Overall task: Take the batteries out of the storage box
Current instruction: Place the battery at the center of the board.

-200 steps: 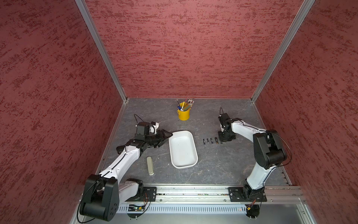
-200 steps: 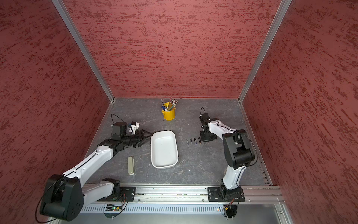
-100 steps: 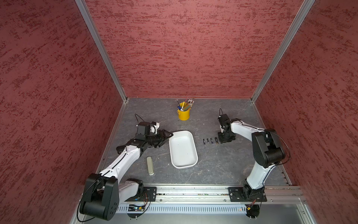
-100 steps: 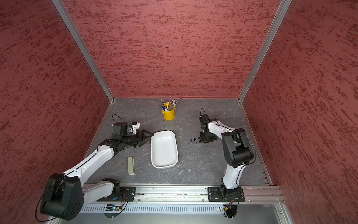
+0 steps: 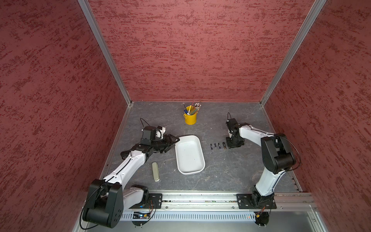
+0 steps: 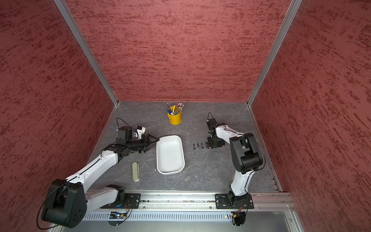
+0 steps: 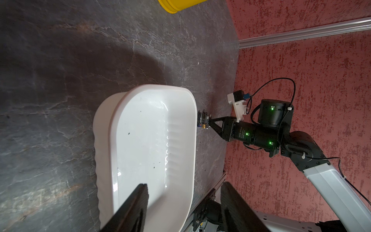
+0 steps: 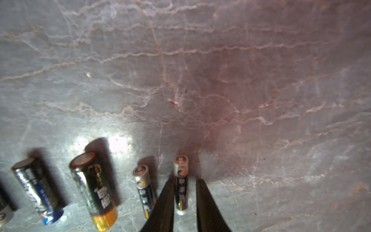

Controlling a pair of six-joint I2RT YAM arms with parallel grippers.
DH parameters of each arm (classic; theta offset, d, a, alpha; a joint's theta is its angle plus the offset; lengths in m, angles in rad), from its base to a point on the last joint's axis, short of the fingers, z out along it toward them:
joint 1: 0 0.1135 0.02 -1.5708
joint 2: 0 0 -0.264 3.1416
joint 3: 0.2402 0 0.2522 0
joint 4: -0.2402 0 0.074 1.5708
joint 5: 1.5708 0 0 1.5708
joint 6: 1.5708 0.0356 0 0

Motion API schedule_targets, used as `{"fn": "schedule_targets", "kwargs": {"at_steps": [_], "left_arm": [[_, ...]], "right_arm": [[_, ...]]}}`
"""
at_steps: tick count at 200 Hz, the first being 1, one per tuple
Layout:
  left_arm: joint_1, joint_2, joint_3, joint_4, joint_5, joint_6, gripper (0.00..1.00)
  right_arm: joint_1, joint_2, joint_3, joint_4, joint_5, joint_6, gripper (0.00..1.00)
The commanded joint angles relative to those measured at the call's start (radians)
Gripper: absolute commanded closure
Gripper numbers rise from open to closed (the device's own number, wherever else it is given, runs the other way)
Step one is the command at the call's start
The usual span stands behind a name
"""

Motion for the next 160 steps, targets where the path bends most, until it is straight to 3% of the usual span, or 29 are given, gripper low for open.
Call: {"fn": "schedule_targets", "kwargs": {"at_steps": [1,107,119,128,137,144,160], "left_arm": [[-0.007,0.005,0.026,0.024,-0.006,0.005,0.39],[-0.003,0.004,0.064,-0.027,-0.006,0.033,0.37],[0.011,0.004,0.087,-0.055,-0.004,0.059,0.34],[0.028,0.007,0.115,-0.081,-0.002,0.086,0.31],[0.054,0.008,0.151,-0.112,-0.005,0.124,0.15],[0.075,0.011,0.176,-0.133,-0.002,0.150,0.01],[0.126,0.020,0.225,-0.165,-0.005,0.202,0.00]], "right_arm": [[-0.003,-0.011,-0.012,-0.009,-0.005,0.005,0.76],[-0.004,-0.188,0.056,-0.124,0.043,0.024,0.75],[-0.005,-0.232,0.064,-0.132,0.040,0.025,0.66],[-0.005,-0.260,0.076,-0.142,0.038,0.022,0.47],[-0.005,-0.285,0.093,-0.151,0.036,0.022,0.29],[-0.005,-0.305,0.102,-0.153,0.032,0.021,0.24],[-0.004,-0.339,0.127,-0.146,0.034,0.019,0.14]]}}
